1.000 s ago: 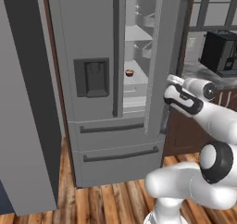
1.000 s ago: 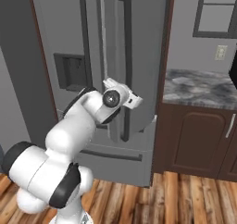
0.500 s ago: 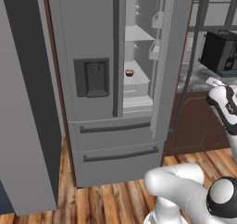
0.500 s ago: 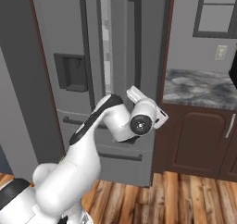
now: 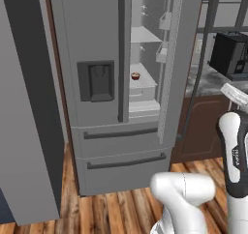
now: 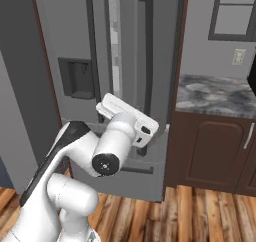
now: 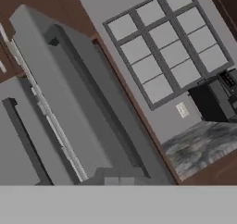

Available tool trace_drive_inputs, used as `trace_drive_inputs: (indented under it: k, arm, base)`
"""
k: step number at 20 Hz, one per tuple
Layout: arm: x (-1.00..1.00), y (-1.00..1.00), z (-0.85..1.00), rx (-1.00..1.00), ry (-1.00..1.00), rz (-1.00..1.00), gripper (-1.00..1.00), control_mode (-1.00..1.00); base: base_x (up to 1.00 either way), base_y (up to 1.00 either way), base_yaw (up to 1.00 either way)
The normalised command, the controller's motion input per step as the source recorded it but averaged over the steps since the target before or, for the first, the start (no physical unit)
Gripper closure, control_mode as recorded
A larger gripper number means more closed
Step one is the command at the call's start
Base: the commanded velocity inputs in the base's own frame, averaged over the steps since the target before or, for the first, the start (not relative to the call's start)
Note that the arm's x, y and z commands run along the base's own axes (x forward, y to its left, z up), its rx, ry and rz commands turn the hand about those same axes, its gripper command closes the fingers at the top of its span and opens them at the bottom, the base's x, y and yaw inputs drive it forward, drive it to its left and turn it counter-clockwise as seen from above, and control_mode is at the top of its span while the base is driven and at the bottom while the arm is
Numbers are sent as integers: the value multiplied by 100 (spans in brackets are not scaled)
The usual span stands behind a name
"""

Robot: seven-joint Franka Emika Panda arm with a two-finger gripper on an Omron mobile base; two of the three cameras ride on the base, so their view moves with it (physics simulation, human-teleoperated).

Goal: Take the cupcakes from the fridge and place them on the empty tray on the dining counter.

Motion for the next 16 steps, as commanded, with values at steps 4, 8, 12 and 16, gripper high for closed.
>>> trace_drive_inputs:
  k: [4, 8, 12, 16]
  arm:
    - [-25, 100, 1, -18, -15, -15, 100, -100]
    - [0, 100, 0, -32, -13, -12, 100, -100]
    - [11, 100, 0, -31, 0, -19, 100, -100]
    - [51, 100, -6, -25, 6, -20, 100, -100]
  base:
    - [0, 0, 0]
    - [0, 0, 0]
    - [0, 0, 0]
    - [0, 0, 0]
